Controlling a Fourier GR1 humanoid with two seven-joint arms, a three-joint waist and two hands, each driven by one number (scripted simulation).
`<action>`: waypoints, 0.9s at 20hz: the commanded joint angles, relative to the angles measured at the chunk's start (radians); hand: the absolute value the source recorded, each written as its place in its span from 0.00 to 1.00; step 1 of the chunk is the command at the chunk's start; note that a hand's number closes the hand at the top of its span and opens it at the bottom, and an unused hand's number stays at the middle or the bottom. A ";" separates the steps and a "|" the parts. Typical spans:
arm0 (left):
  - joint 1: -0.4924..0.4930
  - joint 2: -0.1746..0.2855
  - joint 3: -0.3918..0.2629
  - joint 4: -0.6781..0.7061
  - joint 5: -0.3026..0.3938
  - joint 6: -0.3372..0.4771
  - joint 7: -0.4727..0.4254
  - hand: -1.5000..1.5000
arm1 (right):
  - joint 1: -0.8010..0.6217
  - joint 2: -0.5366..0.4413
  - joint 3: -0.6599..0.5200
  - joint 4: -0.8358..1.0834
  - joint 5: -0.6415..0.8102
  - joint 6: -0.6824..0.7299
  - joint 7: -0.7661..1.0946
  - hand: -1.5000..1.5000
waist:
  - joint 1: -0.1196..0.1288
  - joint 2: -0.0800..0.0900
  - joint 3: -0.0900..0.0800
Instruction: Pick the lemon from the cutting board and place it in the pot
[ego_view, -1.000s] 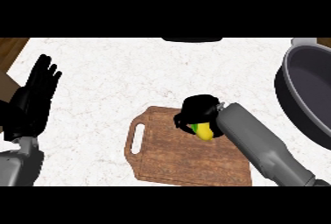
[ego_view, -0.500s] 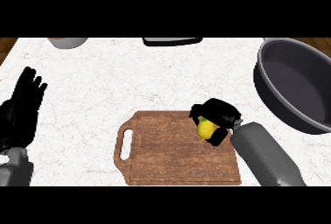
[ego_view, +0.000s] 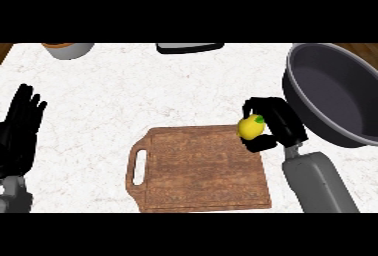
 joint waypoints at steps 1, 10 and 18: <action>-0.008 -0.010 -0.011 -0.014 0.007 -0.007 0.001 0.50 | 0.082 -0.028 -0.087 -0.262 -0.011 -0.071 0.114 1.00 | 0.000 0.006 0.000; -0.073 -0.027 -0.052 -0.016 -0.003 -0.038 -0.002 0.50 | 0.220 -0.093 -0.278 -0.825 -0.122 0.113 0.470 1.00 | 0.105 0.040 0.003; -0.108 -0.042 -0.040 0.040 -0.006 -0.087 -0.015 0.50 | 0.123 -0.210 -0.553 -0.610 -0.351 0.167 0.431 1.00 | 0.139 0.048 0.004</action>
